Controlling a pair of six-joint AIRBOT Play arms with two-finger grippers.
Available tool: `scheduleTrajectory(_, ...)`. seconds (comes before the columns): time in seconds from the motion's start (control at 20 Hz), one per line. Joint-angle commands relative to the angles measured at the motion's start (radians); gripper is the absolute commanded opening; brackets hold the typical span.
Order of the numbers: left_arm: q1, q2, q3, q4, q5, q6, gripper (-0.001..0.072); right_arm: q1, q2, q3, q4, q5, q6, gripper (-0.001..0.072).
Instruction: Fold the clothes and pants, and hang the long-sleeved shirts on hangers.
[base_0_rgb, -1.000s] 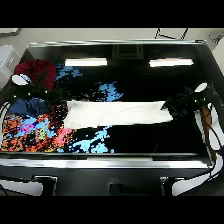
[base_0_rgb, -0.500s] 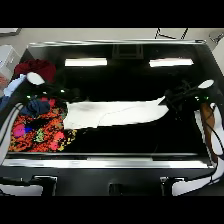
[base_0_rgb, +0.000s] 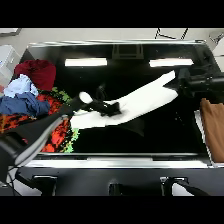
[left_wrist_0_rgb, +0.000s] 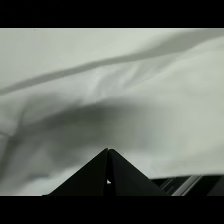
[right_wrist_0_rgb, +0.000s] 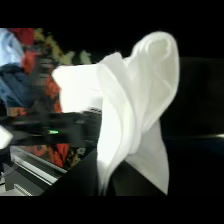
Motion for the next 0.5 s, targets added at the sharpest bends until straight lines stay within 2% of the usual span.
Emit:
scheduleTrajectory(0.0, -0.156, -0.107, 0.014, -0.324, 0.188, -0.022, 0.0028, 0.001, 0.109, 0.000, 0.060, 0.019, 0.002, 0.0042)
scheduleTrajectory(0.1, -0.231, -0.159, 0.056, -0.477, 0.316, -0.012, 0.0028, 0.001, 0.141, 0.000, 0.060, 0.054, 0.016, 0.0042)
scheduleTrajectory(0.2, -0.270, -0.206, 0.129, -0.529, 0.369, -0.012, 0.0028, 0.001, 0.167, 0.000, 0.056, 0.073, 0.024, 0.0042)
scheduleTrajectory(0.25, -0.276, -0.226, 0.170, -0.529, 0.366, -0.011, 0.0028, 0.001, 0.171, 0.000, 0.051, 0.072, 0.024, 0.0042)
scheduleTrajectory(0.35, -0.257, -0.231, 0.199, -0.528, 0.333, 0.085, 0.0025, 0.001, 0.161, 0.000, 0.016, 0.056, 0.045, 0.0042)
scheduleTrajectory(0.4, -0.223, -0.221, 0.199, -0.489, 0.284, 0.129, 0.0023, 0.001, 0.146, 0.000, 0.016, 0.043, 0.051, 0.0042)
scheduleTrajectory(0.45, -0.178, -0.208, 0.199, -0.396, 0.216, 0.124, 0.0022, 0.012, 0.130, 0.000, 0.023, 0.026, 0.051, 0.0042)
